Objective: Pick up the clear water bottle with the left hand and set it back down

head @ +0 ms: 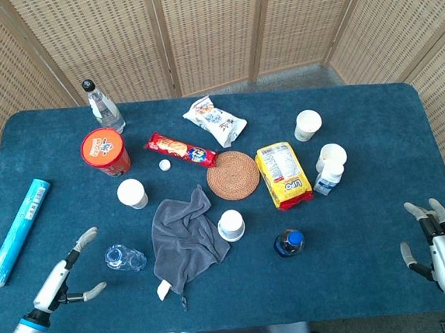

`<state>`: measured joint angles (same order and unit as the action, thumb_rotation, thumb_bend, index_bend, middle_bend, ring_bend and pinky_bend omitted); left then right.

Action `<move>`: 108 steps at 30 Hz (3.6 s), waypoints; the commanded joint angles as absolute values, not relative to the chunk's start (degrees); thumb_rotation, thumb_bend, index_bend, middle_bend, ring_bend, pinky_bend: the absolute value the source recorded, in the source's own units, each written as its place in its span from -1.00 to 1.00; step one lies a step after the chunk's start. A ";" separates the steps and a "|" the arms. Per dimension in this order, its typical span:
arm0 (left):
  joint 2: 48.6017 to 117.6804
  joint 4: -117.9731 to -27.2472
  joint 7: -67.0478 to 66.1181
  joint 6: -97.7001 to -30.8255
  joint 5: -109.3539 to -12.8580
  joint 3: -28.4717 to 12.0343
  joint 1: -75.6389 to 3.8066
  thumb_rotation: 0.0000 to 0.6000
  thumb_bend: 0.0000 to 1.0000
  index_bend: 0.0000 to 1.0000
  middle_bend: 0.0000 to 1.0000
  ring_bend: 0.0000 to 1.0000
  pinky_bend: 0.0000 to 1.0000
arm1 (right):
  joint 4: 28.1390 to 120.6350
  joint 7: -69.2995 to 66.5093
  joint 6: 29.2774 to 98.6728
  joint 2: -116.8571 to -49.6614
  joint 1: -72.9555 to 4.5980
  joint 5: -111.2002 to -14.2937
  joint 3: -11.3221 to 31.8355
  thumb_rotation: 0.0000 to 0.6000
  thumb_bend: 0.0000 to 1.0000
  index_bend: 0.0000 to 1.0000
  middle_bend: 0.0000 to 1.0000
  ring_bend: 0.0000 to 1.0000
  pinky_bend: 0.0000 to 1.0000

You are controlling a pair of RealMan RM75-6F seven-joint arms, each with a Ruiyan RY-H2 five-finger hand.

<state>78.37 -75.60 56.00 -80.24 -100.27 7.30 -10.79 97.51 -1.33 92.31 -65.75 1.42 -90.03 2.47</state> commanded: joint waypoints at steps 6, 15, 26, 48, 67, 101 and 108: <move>81.96 -71.23 61.07 -80.48 -100.01 7.51 -12.45 0.52 -0.45 -1.00 -0.99 -1.00 -1.00 | 97.49 -1.66 92.65 -65.50 1.74 -90.11 2.41 1.00 -0.10 -0.70 -0.52 -0.99 -0.53; 84.50 -68.70 66.56 -79.78 -100.56 8.46 -14.52 0.52 -0.45 -1.00 -0.97 -1.00 -1.00 | 97.77 -1.88 93.16 -65.06 2.24 -90.05 2.38 1.00 -0.11 -0.71 -0.52 -0.99 -0.53; 86.83 -67.29 67.45 -78.89 -100.74 9.20 -16.56 0.53 -0.45 -1.00 -0.97 -1.00 -1.00 | 97.71 -2.40 93.64 -64.68 2.81 -89.87 2.36 1.00 -0.11 -0.72 -0.52 -0.99 -0.53; 91.69 -63.60 62.92 -76.60 -98.09 8.20 -18.94 1.00 0.03 -0.30 -0.39 -0.41 -0.30 | 97.27 -5.35 94.40 -63.83 3.73 -89.87 2.31 1.00 -0.11 -0.74 -0.52 -0.99 -0.53; 70.66 -90.69 41.70 -73.55 -89.68 5.51 -19.77 1.00 0.01 -0.31 -0.36 -0.37 -0.15 | 96.06 -6.14 92.38 -64.76 2.90 -89.13 2.56 1.00 -0.11 -0.74 -0.52 -0.99 -0.53; 50.22 -102.75 16.49 -45.74 -62.36 -4.09 -31.64 1.00 0.00 -0.31 -0.35 -0.34 -0.09 | 92.86 -9.42 90.18 -66.26 1.98 -87.54 2.82 1.00 -0.11 -0.77 -0.52 -0.99 -0.53; 48.59 -102.31 13.32 -39.36 -58.70 -4.74 -35.20 1.00 0.00 -0.31 -0.35 -0.34 -0.09 | 92.08 -10.41 90.75 -66.30 2.32 -87.55 2.84 1.00 -0.11 -0.79 -0.52 -0.99 -0.53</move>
<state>49.11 -102.52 14.10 -40.52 -59.57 -4.52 -34.31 92.10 -10.40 90.73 -66.29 2.31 -87.54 2.84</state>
